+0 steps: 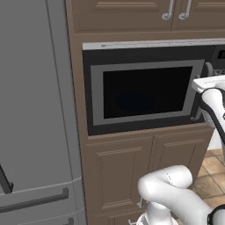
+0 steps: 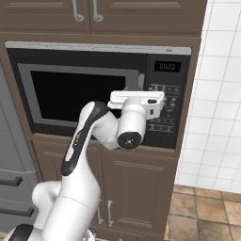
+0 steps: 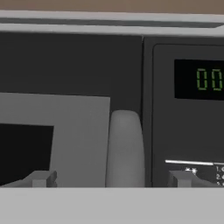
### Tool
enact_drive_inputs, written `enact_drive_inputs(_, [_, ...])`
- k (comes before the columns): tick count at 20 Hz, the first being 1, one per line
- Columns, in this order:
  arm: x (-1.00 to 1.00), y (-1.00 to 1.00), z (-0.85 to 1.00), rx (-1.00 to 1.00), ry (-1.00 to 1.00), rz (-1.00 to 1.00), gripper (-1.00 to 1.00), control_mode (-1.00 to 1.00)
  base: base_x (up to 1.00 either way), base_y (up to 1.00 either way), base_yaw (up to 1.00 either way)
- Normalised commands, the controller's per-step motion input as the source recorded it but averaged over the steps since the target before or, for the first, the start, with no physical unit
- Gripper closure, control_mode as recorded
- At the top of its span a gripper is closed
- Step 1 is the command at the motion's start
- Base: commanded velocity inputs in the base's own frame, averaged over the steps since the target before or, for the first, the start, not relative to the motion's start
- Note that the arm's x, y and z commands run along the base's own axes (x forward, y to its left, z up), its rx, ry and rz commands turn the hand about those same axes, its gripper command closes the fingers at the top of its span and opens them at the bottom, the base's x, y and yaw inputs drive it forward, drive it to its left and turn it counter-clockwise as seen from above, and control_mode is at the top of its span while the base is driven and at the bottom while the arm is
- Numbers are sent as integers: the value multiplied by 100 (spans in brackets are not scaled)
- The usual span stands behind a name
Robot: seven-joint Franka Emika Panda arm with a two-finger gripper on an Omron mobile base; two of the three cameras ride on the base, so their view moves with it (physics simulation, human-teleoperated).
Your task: Pick the potato from the counter and place it in the microwave. Then turn on the microwave.
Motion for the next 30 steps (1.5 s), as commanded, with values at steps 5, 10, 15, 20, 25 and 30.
enact_drive_inputs(5, [26,0,0,0,0,0,-100,-100,0,0,0])
enact_drive_inputs(10, [12,0,0,0,0,0,100,-100,0,0,0])
enact_drive_inputs(15, [0,0,0,0,0,0,100,-100,0,0,0])
enact_drive_inputs(20, [0,0,0,0,0,0,100,-100,0,0,0])
enact_drive_inputs(25, [-6,0,0,0,0,0,100,-100,0,0,0])
enact_drive_inputs(30, [-18,0,0,0,0,2,100,-100,0,0,0])
